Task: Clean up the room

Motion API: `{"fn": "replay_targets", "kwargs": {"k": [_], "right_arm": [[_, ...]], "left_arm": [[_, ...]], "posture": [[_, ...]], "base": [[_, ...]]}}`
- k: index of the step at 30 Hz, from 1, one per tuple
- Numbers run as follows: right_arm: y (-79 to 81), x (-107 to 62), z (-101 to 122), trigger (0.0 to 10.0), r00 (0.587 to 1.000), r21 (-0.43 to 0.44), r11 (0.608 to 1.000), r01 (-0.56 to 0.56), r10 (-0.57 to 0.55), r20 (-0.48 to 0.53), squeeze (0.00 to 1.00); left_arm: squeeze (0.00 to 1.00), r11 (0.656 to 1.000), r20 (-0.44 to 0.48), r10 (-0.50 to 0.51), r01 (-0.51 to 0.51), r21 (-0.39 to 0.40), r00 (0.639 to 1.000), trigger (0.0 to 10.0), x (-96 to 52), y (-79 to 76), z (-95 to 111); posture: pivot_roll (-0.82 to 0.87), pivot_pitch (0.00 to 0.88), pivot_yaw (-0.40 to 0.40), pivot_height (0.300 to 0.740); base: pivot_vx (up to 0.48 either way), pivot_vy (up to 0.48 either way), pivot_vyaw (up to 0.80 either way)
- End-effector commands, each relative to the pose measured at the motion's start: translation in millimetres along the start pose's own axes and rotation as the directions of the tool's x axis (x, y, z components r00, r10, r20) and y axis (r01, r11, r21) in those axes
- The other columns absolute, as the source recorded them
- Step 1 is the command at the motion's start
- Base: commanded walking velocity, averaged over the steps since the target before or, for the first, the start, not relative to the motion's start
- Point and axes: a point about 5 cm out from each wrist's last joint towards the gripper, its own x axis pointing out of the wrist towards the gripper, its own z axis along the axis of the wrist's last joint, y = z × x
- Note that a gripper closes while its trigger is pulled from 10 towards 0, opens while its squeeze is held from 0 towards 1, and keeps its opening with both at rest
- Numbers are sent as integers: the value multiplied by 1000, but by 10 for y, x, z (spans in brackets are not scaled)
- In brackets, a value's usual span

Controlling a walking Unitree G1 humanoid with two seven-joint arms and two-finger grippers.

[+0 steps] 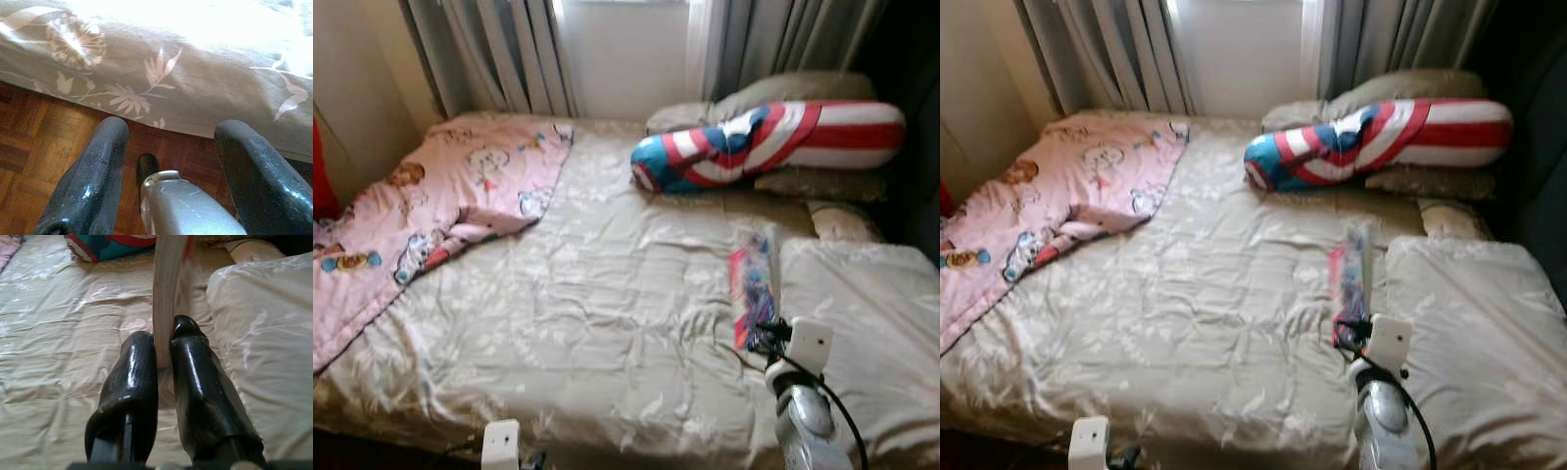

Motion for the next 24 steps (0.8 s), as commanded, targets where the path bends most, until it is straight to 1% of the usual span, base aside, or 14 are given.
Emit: {"fn": "replay_targets", "kwargs": {"k": [1, 15, 24], "right_arm": [[86, 34, 98, 10000, 998, -3, 1000, -29, 30, 47, 0], [95, 38, 83, 10000, 999, -2, 999, -35, 35, 31, 0], [121, 38, 66, 10000, 999, -3, 999, -49, 49, 22, 0]], "left_arm": [[0, 1000, -5, 11, -11, 2, 1000, 10000, -12, 61, -16], [0, 1000, -35, 15, -15, -5, 999, 10000, -21, 61, -65], [0, 1000, -39, 15, -16, -9, 999, 10000, -27, 66, -79]], "posture": [[-10, 4, -13, 717], [-11, 3, -14, 717], [-13, 2, -13, 717]], "base": [[0, 0, 0], [0, 0, 0], [0, 0, -768]]}}
